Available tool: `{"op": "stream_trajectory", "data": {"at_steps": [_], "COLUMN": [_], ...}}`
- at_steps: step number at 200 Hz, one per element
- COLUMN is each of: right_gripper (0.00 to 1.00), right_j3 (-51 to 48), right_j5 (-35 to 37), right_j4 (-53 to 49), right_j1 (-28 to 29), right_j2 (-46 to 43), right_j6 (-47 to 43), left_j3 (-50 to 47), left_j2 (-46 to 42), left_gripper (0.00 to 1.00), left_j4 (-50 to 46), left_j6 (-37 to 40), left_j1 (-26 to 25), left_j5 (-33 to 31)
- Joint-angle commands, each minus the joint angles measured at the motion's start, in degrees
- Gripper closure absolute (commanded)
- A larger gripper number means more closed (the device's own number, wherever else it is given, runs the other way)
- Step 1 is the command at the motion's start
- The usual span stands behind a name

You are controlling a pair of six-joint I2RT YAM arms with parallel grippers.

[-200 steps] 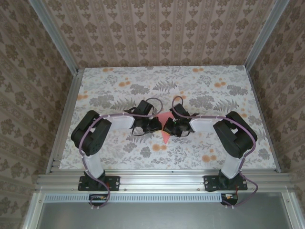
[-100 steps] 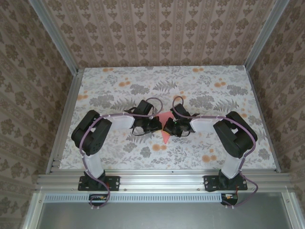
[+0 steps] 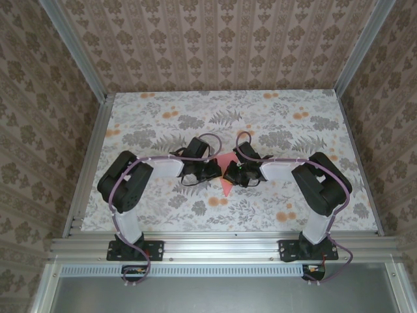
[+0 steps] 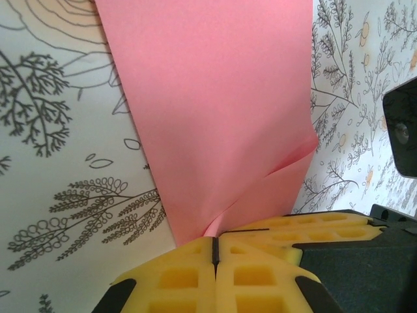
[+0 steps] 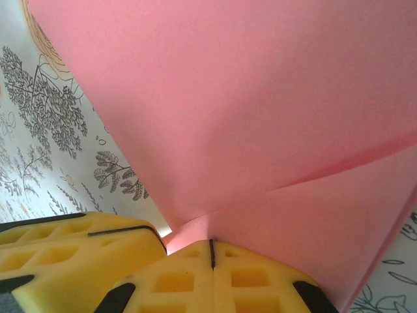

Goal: Fold a paper plane with a square sheet of paper (pick it up from the middle)
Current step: Third fold the triangle at the center of the table.

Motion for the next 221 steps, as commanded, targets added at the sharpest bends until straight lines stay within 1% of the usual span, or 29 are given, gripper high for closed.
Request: {"op": "stream_trajectory", "data": {"at_steps": [1,107,152,184,221], "right_gripper": [1.0,1.0,1.0,0.96,0.94], "right_j3": [-2.3,-3.5,-4.3,-5.8,-8.3], "right_j5": [3.2,0.9,-3.2,-5.0,-6.4], "right_j4": [-4.3,-1.2,2.0,0.6,-1.2], "right_j1": [-0.7,-1.1,-1.2,-1.1,-0.4], "right_j2": [2.8,-0.3,-3.4,-7.2,-9.4], "right_j6": [0.8,-0.2,-2.7,-4.1,-4.4], "left_j3": [1.3,2.6,3.8,3.8,3.8], "left_j2": [0.1,3.6,4.0,4.2,4.4], "left_gripper": [0.95,0.95,0.96,0.96,0.96], "left_j4": [-1.8,-6.7,-10.4,-10.7,-10.4], "left_j6": [0.1,1.8,2.9,3.0,2.8], "left_j1": [-1.3,-1.2,-1.3,-1.3,-1.4], "left_j5": [-0.8,-2.7,-4.9,-5.2,-5.0]}}
